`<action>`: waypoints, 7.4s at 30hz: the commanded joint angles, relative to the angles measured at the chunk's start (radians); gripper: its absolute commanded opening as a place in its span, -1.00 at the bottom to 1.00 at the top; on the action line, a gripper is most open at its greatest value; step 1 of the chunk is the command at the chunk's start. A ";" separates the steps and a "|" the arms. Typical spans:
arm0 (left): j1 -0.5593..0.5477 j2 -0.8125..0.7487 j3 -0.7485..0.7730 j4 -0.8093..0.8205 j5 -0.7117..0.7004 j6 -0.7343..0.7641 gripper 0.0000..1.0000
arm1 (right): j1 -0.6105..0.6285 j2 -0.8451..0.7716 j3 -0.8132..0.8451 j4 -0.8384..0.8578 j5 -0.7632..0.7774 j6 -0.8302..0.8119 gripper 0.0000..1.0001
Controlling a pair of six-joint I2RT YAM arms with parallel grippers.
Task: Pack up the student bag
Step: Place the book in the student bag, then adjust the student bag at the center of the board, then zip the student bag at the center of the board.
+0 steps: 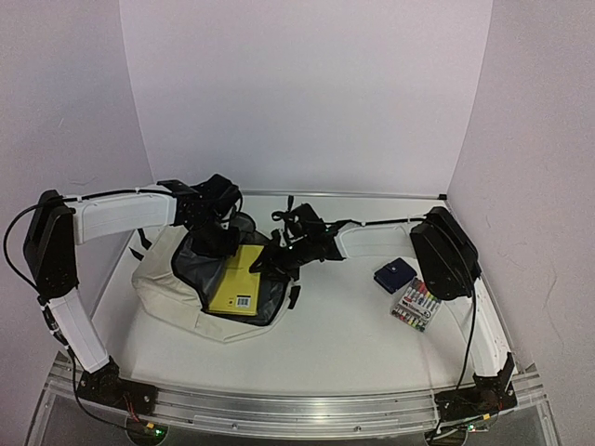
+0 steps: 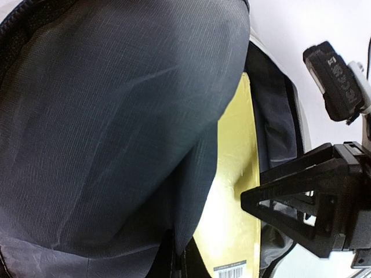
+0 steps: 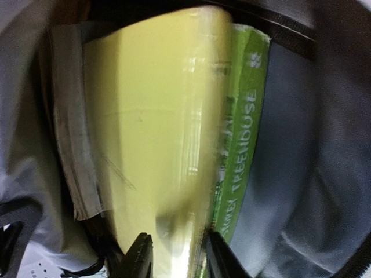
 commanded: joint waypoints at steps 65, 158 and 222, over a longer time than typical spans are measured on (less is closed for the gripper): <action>0.282 -0.094 -0.478 0.636 0.223 -0.427 0.46 | -0.198 -0.377 -0.511 -0.066 -0.044 -0.581 -1.00; 0.317 -0.107 -0.509 0.507 0.389 -0.357 -0.06 | -0.206 -0.300 -0.393 -0.186 -0.202 -0.690 0.43; -0.259 0.400 0.333 0.184 0.112 -0.145 -0.50 | -0.360 -0.365 -0.534 0.107 -0.176 -0.413 0.31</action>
